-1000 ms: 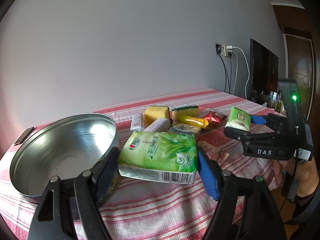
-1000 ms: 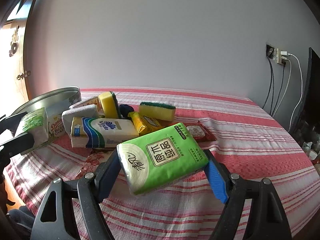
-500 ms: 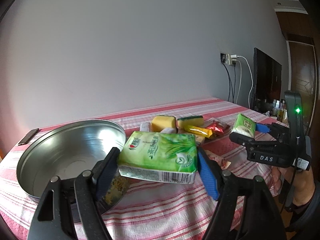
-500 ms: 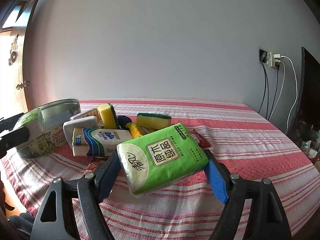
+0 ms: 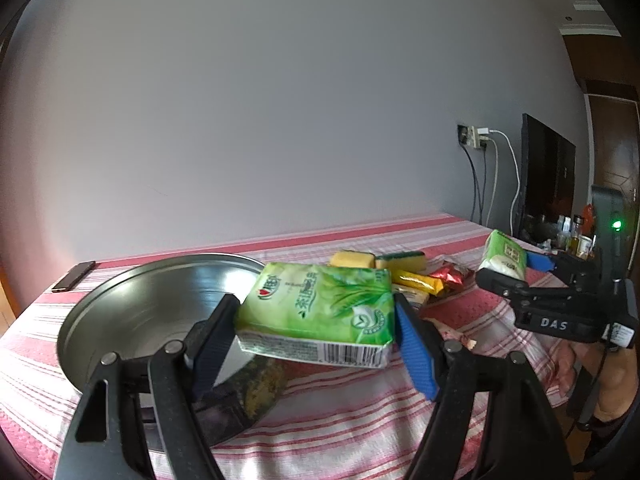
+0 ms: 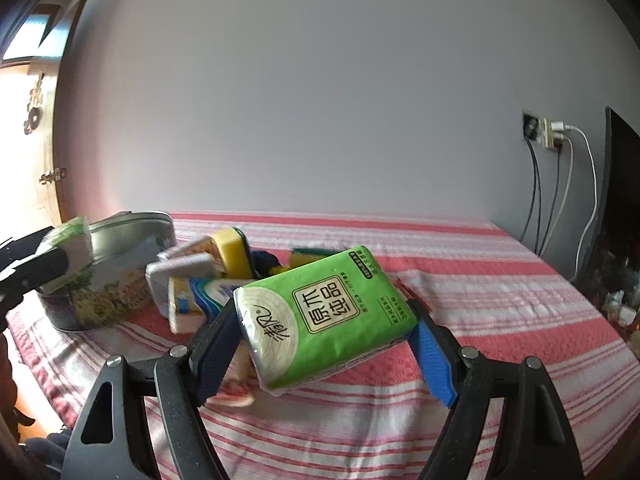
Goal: Organize objects
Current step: 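Lift and carry both held tissue packs over the silver tin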
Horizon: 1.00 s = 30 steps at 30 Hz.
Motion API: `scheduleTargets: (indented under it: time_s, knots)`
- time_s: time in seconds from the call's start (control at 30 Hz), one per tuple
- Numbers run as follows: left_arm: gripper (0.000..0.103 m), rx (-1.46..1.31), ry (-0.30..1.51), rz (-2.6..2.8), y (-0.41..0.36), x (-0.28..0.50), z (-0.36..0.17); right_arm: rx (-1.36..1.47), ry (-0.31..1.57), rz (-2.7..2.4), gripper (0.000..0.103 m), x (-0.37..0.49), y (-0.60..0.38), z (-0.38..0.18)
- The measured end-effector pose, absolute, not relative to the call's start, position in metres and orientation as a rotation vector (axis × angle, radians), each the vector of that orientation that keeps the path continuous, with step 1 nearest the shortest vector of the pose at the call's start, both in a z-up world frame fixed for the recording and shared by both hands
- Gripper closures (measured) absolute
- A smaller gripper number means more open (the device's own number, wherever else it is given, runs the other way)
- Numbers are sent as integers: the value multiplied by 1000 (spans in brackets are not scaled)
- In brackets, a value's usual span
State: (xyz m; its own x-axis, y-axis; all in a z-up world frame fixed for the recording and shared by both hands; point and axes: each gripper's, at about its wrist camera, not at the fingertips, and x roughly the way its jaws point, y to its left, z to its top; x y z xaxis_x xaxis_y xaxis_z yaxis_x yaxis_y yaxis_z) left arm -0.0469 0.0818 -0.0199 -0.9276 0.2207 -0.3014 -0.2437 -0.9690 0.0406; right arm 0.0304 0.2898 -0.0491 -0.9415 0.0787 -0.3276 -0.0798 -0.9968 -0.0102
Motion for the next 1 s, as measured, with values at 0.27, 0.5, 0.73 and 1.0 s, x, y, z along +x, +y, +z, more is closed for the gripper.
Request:
scheduleTargets:
  time_s: [0.27,0.5,0.73,1.0]
  knots:
    - [27,-411,81,2933,58,-46,-14,-474,-17,3097,22,28,266,-29]
    - [27,-422,25,2992,28,-50,-12,-490,-17,3165,22,14,249,-18]
    - [27,-460,-14,3034,4,-57,-14,-529,-26,3215,22,0,225,-14]
    - [27,-503,-38,3060,-16,-67,-16,-589,-80,3273,22,-23,195,-10]
